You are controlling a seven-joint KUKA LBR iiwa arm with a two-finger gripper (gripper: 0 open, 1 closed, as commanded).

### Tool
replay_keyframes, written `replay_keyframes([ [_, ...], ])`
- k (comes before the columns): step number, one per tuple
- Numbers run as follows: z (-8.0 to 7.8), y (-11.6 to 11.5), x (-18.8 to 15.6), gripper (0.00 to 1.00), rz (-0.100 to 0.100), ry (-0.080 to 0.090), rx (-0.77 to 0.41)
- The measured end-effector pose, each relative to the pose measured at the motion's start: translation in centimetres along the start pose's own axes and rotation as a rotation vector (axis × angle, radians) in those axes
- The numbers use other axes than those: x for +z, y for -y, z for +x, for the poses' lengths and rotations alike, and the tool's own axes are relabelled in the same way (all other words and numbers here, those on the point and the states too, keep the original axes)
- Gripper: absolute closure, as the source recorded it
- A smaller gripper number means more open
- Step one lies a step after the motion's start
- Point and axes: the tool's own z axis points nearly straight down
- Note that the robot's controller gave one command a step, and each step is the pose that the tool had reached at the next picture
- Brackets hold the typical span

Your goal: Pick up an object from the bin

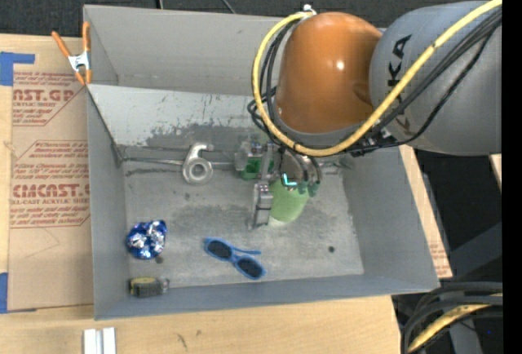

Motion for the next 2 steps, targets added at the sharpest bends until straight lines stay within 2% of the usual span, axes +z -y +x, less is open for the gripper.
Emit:
replay_keyframes([
  [1,3.9,-0.77,15.44,0.0,0.001,-0.003,-0.098],
  [2,3.64,-0.77,15.0,1.0,-0.001,0.005,-0.096],
])
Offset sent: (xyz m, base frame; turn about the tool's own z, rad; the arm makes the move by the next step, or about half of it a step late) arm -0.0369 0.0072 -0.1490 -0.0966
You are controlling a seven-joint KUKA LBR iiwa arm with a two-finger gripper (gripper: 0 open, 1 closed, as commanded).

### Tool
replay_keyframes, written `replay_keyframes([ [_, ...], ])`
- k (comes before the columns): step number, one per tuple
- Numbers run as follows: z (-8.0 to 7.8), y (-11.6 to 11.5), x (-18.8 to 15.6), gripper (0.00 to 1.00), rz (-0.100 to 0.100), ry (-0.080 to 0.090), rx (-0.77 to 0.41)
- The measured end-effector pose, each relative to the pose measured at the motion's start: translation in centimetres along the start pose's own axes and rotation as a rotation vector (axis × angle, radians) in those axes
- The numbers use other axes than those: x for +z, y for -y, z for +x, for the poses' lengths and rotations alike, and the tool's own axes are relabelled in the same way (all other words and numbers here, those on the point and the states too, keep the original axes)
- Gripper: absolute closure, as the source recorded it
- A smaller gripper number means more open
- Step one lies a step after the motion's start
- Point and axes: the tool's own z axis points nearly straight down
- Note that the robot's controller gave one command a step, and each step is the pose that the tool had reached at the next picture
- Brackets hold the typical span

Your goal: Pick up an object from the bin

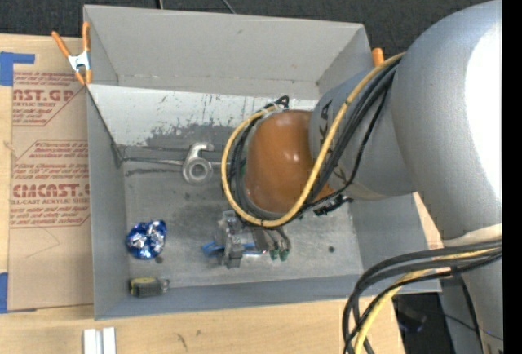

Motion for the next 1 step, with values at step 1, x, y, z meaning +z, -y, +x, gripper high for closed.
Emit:
replay_keyframes([
  [1,-0.66,0.94,-13.89,1.0,0.001,0.011,-0.099],
])
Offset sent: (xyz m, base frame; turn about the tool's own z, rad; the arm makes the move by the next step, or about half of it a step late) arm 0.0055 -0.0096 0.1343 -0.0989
